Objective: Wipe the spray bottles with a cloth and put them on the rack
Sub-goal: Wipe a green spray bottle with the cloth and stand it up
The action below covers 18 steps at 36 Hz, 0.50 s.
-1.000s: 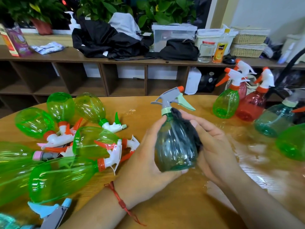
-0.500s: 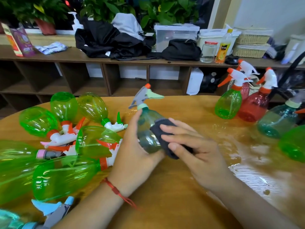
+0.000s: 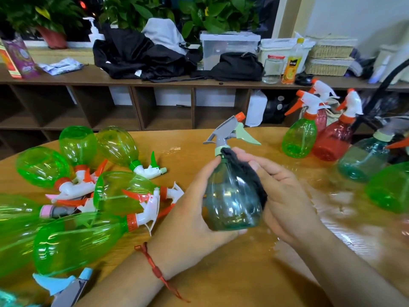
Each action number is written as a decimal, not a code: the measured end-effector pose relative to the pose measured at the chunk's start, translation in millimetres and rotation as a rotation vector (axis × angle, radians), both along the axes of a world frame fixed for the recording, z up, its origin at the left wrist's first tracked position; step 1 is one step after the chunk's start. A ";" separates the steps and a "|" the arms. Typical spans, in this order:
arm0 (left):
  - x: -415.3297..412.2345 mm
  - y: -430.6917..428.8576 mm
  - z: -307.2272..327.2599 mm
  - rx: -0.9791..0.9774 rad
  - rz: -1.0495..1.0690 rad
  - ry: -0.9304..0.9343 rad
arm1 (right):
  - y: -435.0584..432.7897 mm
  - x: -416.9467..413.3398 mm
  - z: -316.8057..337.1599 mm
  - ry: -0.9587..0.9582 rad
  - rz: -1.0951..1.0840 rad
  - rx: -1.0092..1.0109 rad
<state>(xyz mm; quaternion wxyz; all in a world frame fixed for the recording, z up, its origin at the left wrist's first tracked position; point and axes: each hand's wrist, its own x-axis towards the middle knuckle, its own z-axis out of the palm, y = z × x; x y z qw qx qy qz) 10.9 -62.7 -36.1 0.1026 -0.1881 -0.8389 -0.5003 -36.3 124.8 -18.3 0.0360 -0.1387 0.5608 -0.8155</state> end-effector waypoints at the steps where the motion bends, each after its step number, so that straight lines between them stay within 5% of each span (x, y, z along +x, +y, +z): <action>1: -0.9 -0.9 0.2 -0.026 0.005 0.007 | -1.5 -0.4 -0.2 0.015 0.002 -0.003; 11: -5.9 1.4 -10.8 -0.144 0.159 0.081 | -13.4 0.8 -6.3 0.214 -0.054 0.243; 18: -12.2 -8.6 -10.1 0.200 0.219 -0.093 | -14.0 6.4 -17.8 0.469 -0.065 0.459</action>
